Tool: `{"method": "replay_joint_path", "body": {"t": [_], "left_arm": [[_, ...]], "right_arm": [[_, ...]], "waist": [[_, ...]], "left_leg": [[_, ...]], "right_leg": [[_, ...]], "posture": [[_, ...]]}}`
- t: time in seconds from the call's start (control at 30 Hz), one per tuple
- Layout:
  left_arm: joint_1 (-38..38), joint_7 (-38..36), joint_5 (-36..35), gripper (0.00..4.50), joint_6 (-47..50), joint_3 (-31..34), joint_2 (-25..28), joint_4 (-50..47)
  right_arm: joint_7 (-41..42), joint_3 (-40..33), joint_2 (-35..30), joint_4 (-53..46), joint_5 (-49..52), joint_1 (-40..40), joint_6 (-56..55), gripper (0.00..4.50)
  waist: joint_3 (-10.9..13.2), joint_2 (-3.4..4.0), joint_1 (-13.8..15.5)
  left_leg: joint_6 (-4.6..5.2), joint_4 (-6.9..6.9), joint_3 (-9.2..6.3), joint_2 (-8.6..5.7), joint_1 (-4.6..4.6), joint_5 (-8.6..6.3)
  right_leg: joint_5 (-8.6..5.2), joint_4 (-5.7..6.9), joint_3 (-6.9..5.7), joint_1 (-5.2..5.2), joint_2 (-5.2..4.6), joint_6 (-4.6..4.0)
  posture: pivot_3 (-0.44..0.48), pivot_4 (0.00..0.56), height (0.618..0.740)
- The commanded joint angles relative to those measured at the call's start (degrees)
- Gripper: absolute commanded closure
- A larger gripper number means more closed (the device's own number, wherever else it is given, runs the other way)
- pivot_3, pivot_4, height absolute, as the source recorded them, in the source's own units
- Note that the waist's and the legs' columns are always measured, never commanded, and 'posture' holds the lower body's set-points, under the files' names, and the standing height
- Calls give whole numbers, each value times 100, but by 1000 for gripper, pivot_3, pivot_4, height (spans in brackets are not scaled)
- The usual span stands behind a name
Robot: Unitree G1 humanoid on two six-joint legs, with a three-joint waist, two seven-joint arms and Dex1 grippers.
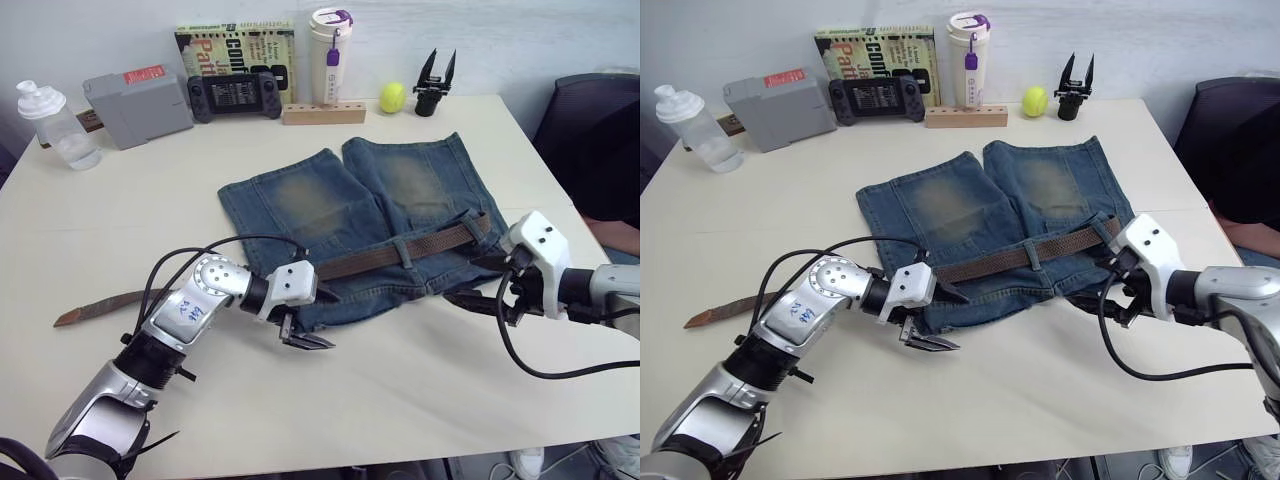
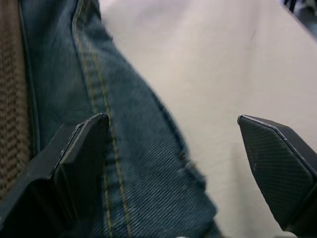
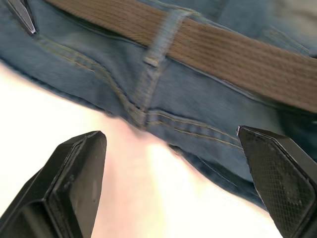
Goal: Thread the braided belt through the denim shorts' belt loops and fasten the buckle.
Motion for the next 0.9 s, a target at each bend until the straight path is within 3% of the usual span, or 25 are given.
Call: {"method": "replay_joint_path", "body": {"t": [0.03,0.13,0.17,0.3,0.37,0.47,0.67,0.8,0.87,0.9], "left_arm": [[-71,96,582,679,-725,-20,-60,359],[-10,-144,488,1896,-1223,244,-6,555],[47,-372,331,2078,-1373,430,156,648],[243,-844,-95,3657,-1501,1008,606,842],[537,-1077,-199,4367,-1661,1409,1094,1030],[841,-1235,-114,4381,-1973,1760,1626,1396],[911,-1017,13,4381,-2373,2256,1944,2406],[1080,-894,-457,4381,-1270,2590,1860,2310],[1182,-904,-851,3362,-668,2869,1848,2086],[1215,-900,-940,3134,-478,2958,1865,2013]], "right_arm": [[-177,-323,-75,-204,-123,179,-73,0],[-298,-274,36,-119,-168,93,-201,0],[-308,-159,75,-52,-209,61,-269,0],[-309,195,171,226,-367,-113,-476,0],[-212,417,302,396,-286,-466,-483,0],[22,638,353,577,-218,-773,-491,0],[266,942,539,938,-207,-1280,-568,0],[346,852,813,1067,67,-1434,-394,0],[418,776,864,1147,227,-1452,-236,0],[444,758,864,1178,277,-1457,-182,0]], "waist": [[0,0,3],[0,0,-15],[0,0,-17],[0,0,-59],[1,3,-88],[2,4,-134],[2,4,-95],[2,4,-102],[2,4,-117],[2,4,-122]], "left_leg": [[1,2,-1,-1,-1,-1],[5,9,0,-1,1,-3],[5,10,0,0,1,-3],[2,8,0,7,3,-1],[1,6,2,9,4,0],[0,3,3,10,3,0],[6,2,2,4,2,-3],[6,2,2,5,2,-4],[6,2,2,5,3,-4],[6,2,2,6,2,-3]], "right_leg": [[0,0,-1,1,-3,0],[0,3,0,5,-4,0],[0,4,0,5,-4,0],[-2,7,-1,2,1,-3],[-3,9,0,-1,2,-6],[-4,10,-1,-4,2,-8],[-4,9,-4,-3,-8,-8],[-4,13,-4,-4,-9,-8],[-5,16,-4,-4,-8,-8],[-5,18,-4,-5,-8,-8]], "posture": [[0,150,709],[0,150,709],[0,150,709],[0,150,709],[0,150,709],[0,150,709],[0,150,709],[0,150,709],[0,150,709],[0,150,709]]}}
